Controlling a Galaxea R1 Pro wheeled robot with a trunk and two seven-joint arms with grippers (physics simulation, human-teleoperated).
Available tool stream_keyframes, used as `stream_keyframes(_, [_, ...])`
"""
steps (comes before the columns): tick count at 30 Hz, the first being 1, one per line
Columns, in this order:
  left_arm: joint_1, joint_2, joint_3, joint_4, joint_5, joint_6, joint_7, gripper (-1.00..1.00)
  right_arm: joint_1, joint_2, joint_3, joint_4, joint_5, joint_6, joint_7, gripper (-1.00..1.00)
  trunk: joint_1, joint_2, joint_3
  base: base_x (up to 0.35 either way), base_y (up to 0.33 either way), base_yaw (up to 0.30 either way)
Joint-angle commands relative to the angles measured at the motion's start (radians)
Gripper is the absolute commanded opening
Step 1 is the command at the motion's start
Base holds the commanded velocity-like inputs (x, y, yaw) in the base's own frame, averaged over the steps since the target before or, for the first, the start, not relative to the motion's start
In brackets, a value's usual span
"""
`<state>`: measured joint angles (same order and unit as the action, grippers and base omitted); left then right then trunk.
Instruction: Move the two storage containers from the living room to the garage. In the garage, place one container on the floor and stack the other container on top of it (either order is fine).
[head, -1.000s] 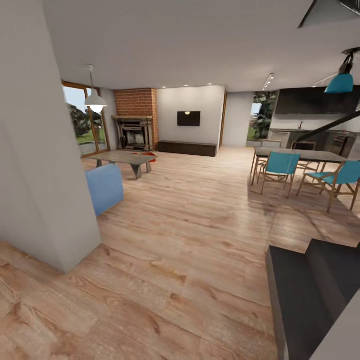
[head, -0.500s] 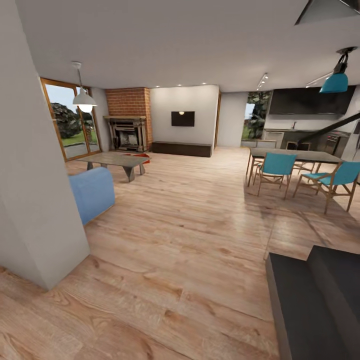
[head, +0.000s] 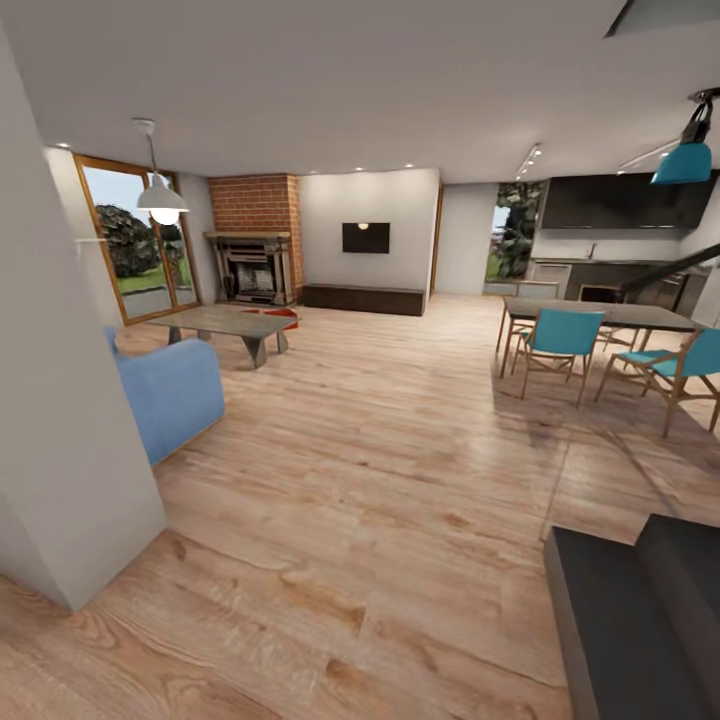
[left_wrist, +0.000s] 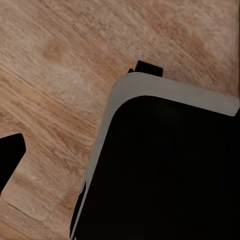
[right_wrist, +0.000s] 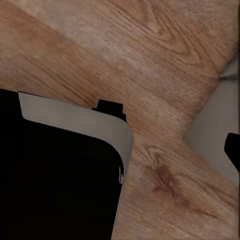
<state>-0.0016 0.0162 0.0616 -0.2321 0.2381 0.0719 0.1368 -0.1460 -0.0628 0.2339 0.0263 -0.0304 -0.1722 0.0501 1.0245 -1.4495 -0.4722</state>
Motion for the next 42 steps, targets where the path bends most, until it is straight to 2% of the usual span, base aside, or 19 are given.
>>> stream_keyframes(1, [0.0,-0.001,0.005,-0.003,0.001,0.006,0.001,1.0,-0.001,0.0,0.004,0.003,-0.003,-0.006,0.004,1.0,0.001,0.0,-0.001,0.324,0.0,0.0])
stream_keyframes(30, [0.0,-0.001,0.006,-0.002,0.001,0.006,0.001,1.0,-0.001,-0.002,0.018,0.003,0.004,-0.004,0.007,1.0,0.001,0.0,-0.001,0.324,0.0,0.0])
stream_keyframes(42, [0.0,-0.001,0.006,0.009,0.003,0.006,0.001,1.0,-0.001,0.0,0.017,0.004,-0.014,-0.007,0.005,1.0,0.001,0.0,-0.001,0.324,0.0,0.0])
